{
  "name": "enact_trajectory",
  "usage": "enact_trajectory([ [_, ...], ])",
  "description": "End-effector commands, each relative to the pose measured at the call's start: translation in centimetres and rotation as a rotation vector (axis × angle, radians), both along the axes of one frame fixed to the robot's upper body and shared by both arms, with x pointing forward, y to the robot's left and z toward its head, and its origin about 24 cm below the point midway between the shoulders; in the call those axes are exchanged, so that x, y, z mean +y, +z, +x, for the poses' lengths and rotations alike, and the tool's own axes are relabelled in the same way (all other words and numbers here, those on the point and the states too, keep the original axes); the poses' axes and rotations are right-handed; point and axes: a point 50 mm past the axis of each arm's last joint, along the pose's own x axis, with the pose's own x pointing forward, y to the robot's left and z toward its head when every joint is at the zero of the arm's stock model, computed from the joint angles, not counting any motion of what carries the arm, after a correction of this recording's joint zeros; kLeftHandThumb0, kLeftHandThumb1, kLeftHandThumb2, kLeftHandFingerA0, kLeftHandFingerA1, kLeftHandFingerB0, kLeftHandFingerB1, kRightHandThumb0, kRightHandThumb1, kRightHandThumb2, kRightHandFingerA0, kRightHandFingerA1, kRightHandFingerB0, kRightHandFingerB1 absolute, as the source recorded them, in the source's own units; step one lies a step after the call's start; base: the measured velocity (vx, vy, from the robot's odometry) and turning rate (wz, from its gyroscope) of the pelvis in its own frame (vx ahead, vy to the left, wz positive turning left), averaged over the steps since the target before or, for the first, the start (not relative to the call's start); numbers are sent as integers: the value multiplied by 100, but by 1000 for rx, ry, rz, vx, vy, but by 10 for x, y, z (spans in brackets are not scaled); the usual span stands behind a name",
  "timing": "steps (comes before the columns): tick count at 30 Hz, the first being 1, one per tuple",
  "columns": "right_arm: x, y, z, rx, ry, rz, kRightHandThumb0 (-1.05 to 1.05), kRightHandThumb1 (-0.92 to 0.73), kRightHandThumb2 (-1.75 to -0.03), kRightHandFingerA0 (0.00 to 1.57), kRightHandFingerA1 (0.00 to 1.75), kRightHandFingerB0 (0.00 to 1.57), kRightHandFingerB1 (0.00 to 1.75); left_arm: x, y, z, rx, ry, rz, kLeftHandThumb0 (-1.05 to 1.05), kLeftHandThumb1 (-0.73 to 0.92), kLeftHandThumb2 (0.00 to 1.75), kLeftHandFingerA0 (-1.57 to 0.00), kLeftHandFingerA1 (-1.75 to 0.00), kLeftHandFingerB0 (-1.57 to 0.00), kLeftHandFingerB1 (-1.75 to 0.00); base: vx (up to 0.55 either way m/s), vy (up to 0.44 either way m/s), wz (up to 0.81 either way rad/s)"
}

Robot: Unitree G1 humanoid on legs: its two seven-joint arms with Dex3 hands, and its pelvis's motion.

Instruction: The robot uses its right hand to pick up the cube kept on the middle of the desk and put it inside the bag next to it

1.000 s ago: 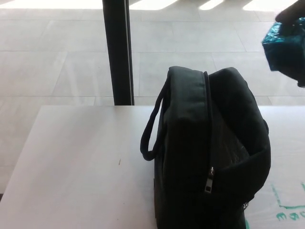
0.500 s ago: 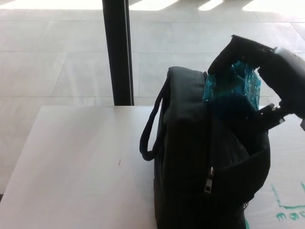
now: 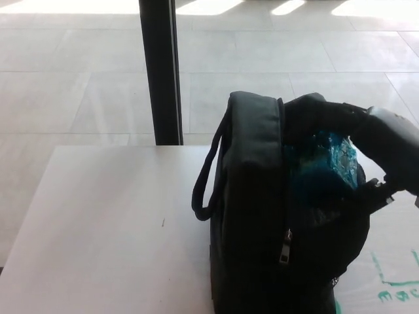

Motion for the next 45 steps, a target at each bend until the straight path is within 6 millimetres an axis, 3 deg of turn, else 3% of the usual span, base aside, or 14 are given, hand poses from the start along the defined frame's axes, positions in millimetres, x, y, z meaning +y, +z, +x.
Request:
enact_trajectory([
  [1, 7, 0, 1, 52, 1, -43, -41, -67, -60, 67, 85, 31, 36, 1, -1, -1, 21, 0, -15, -57, 64, 58, -38, -52, -36, -41, 0, 0, 0],
  [8, 18, 6, 4, -20, -26, -149, -54, -67, -62, 3, 34, 8, 31, -2, 1, -1, 31, -1, 14, -55, 65, 58, -39, -51, -37, -41, 0, 0, 0],
  [10, 20, 8, 4, -55, -46, -181, -62, -61, -71, 0, 1, 5, 24, -1, 1, -1, 26, -13, 15, -58, 48, 90, -39, -62, -26, -52, 0, 0, 0],
  [15, 18, 19, 4, -56, -117, -228, -105, -61, -98, 0, 28, 0, 2, 0, 0, 0, 25, -11, 9, -61, 48, 89, -39, -62, -29, -52, 0, 0, 0],
  [17, 16, 22, 5, -46, -135, -239, -98, -56, -79, 0, 0, 0, 0, 1, 0, -1, 22, -6, -2, -61, 48, 89, -38, -62, -29, -52, 0, 0, 0],
  [18, 15, 23, 5, -40, -136, -240, -104, -59, -98, 0, 25, 0, 0, 1, 0, -2, 22, -10, 0, -57, 64, 58, -37, -51, -37, -41, 0, 0, 0],
  [20, 10, 26, 6, -15, -140, -233, -104, -59, -97, 0, 22, 0, 0, 1, 1, -3, 19, -27, 10, -60, 49, 90, -37, -61, -28, -52, 0, 0, 0],
  [25, -2, 34, 5, -26, -149, -225, -104, -62, -98, 0, 10, 4, 16, 1, 0, -3, 31, -16, -2, -54, 65, 58, -37, -49, -37, -41, 0, 0, 0],
  [26, -3, 37, 5, -33, -153, -223, -105, -63, -99, 0, 7, 13, 23, 1, -1, -4, 31, -3, 1, -59, 48, 88, -38, -61, -28, -52, 0, 0, 0],
  [31, -19, 64, 0, -19, -194, -195, -75, -66, -60, 0, 26, 19, 34, 1, -2, -3, 26, -16, 4, -64, 49, 89, -38, -61, -29, -51, 0, 0, 0],
  [32, -26, 70, -3, -22, -195, -163, -72, -51, -89, 1, 31, 18, 46, 1, -3, -3, 31, -13, 7, -60, 49, 89, -37, -60, -29, -52, 0, 0, 0],
  [34, -35, 79, -9, -32, -214, -146, -66, -67, -59, 0, 39, 27, 32, 1, -3, -3, 28, -4, 1, -62, 49, 88, -37, -60, -30, -52, 0, 0, 0],
  [36, -58, 87, -19, -67, -262, -83, -65, -49, -87, 1, 41, 18, 45, 1, -3, -4, 28, -3, -7, -56, 63, 57, -38, -52, -38, -42, 0, 0, 0],
  [45, -147, 65, -51, 0, -581, 99, -50, -65, -60, 8, 40, 26, 32, 1, -4, -5, 27, -26, -20, -55, 66, 58, -37, -53, -36, -42, 0, 0, 0],
])
